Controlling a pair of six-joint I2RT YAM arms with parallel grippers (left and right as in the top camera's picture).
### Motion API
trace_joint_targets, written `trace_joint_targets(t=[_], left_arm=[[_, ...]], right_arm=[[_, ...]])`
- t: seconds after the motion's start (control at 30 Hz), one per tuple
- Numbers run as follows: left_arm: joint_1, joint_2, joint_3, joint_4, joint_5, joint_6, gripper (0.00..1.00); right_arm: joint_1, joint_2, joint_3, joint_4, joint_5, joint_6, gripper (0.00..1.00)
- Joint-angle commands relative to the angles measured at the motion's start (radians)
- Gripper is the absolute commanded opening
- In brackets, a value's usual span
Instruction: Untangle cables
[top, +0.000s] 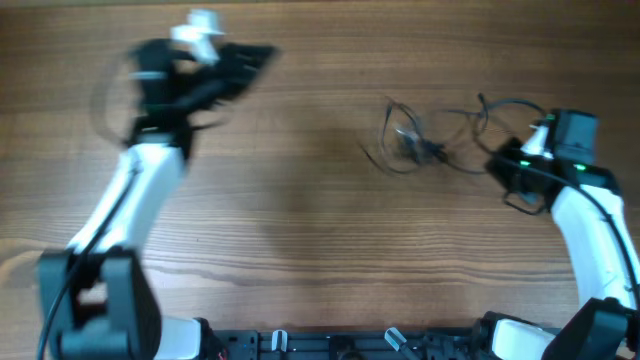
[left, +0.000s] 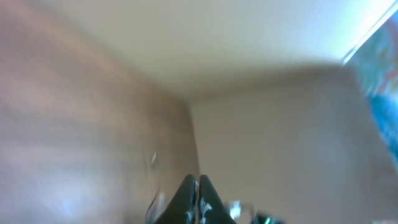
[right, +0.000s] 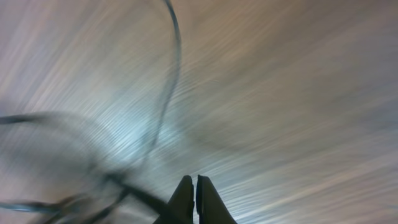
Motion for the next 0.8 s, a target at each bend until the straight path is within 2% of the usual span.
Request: trace_joint_targets(t=[0.0,0.13,0.2,0.27,0.33,0.43,0.47,0.57,0.77], left_arm=[[0.235,-0.105,0.013,-0.042,0.090,0.023,0.04],[0.360,-0.112,0.012,-0.241,0.093,0.049,0.04],[0.356,-0.112,0.012,-0.348,0.092,0.125,0.11],[0.323,-0.112,0.012,-0.446,0.089,0.213,0.23],[0.283,-0.112,0.012,-0.506,0.067,0.262,0.31],[0.206,-0.112,0.011,-0.557,-0.020,0.274,0.40],[0.177,-0.112,0.011,-0.558,-0.043,0.274,0.46],[0.084,-0.112,0.011,-0.557,-0.103,0.274,0.67],[-0.061,-0.112,0.011,-0.577,-0.239,0.274,0.89]], right_arm=[[-0.126,-0.005,0.006,-0.023,0.031,0.008,0.04],[-0.135,-0.004,0.006,-0.034,-0.126,-0.074,0.04],[-0.108,-0.004,0.006,-0.036,-0.196,-0.107,0.04],[-0.076,-0.004,0.006,-0.035,-0.195,-0.106,0.18],[-0.060,-0.004,0.006,-0.036,-0.192,-0.106,0.38],[-0.055,-0.004,0.006,-0.037,-0.192,-0.105,0.65],[-0.055,-0.004,0.005,-0.037,-0.192,-0.106,0.72],[-0.055,-0.004,0.005,-0.040,-0.192,-0.105,0.80],[-0.055,-0.004,0.003,-0.052,-0.187,-0.104,0.86]])
